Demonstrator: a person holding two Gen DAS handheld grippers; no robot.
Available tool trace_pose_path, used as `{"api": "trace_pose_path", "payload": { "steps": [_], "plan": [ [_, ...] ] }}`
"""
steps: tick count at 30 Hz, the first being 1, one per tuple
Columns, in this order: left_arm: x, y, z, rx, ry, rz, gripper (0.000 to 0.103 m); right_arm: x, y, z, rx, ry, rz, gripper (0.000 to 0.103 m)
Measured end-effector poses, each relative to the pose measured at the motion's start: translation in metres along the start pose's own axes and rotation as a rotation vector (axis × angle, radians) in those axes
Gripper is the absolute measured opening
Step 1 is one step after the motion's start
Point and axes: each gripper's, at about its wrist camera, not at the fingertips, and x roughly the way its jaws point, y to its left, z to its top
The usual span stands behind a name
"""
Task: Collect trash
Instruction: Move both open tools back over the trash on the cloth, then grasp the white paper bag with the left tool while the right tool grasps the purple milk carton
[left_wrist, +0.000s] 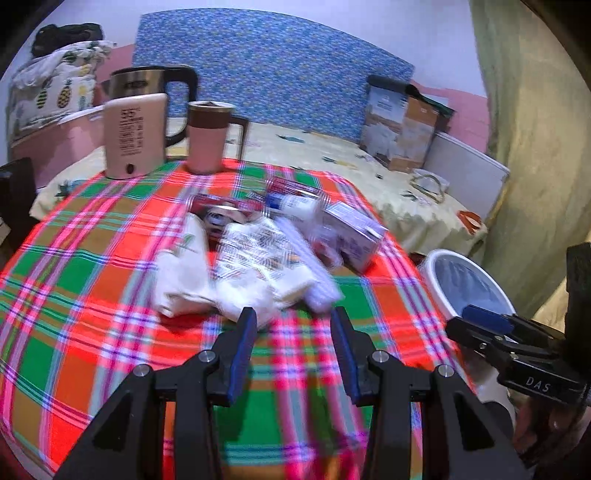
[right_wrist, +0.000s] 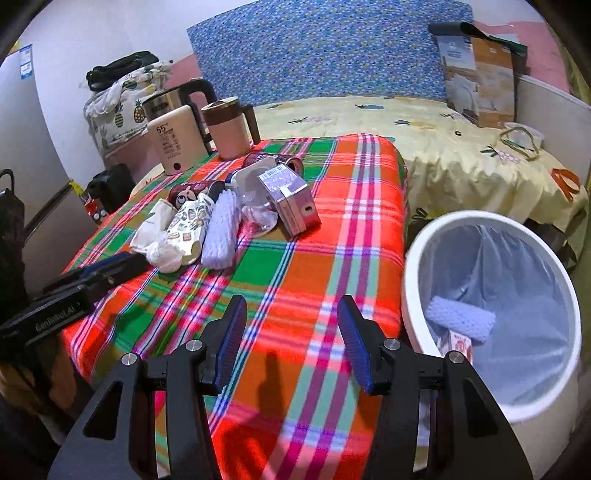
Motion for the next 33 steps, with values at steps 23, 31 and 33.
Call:
{"api": "trace_pose_path", "payload": {
  "steps": [23, 31, 33],
  "plan": [
    [0.054, 0.066, 0.028, -0.133, 0.042, 0.079, 0.036, 0.076, -0.001, 0.056, -0.093, 0.035, -0.042, 0.064],
    [0.051, 0.065, 0.028, -0.122, 0.043, 0.056, 0.012, 0.068, 0.003, 0.054, -0.077, 0.019, -0.001, 0.044],
    [0.047, 0.064, 0.027, -0.121, 0.037, 0.053, 0.012, 0.063, 0.003, 0.051, -0.065, 0.011, 0.003, 0.043]
  ]
}}
